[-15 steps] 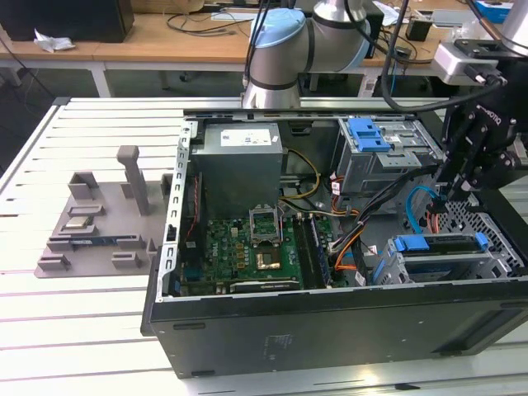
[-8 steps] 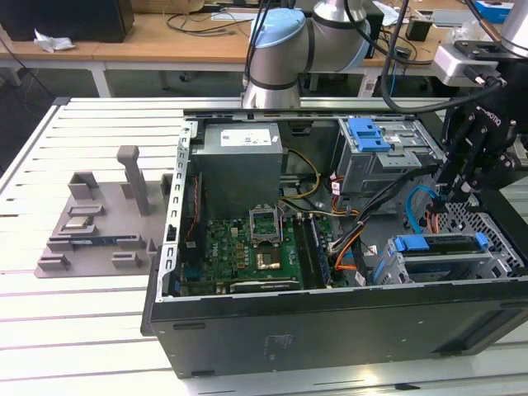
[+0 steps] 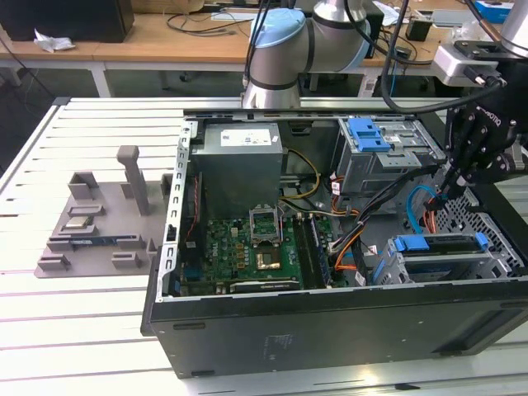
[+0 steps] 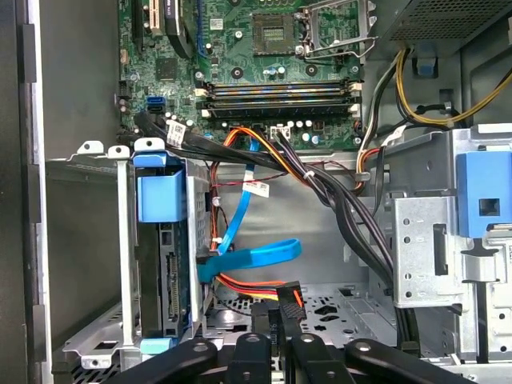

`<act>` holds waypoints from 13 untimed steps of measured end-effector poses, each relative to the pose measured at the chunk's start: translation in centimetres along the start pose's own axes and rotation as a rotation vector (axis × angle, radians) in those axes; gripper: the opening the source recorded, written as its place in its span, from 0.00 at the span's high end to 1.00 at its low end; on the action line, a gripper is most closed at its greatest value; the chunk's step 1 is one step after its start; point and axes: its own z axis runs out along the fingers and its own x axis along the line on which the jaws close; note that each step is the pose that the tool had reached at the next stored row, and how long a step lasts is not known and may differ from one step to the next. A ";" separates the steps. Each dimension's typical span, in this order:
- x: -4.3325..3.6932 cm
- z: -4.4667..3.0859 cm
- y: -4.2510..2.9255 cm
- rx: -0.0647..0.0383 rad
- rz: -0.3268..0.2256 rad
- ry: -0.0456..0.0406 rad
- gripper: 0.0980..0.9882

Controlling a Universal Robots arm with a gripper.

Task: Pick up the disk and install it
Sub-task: 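Insert the first disk wire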

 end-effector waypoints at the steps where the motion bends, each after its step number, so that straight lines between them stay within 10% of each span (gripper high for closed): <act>1: 0.00 0.00 0.00 0.000 0.000 0.0001 0.93; 8: 0.01 0.00 0.00 0.000 0.000 0.0013 0.93; 13: 1.96 0.07 0.47 0.001 0.000 0.0012 0.93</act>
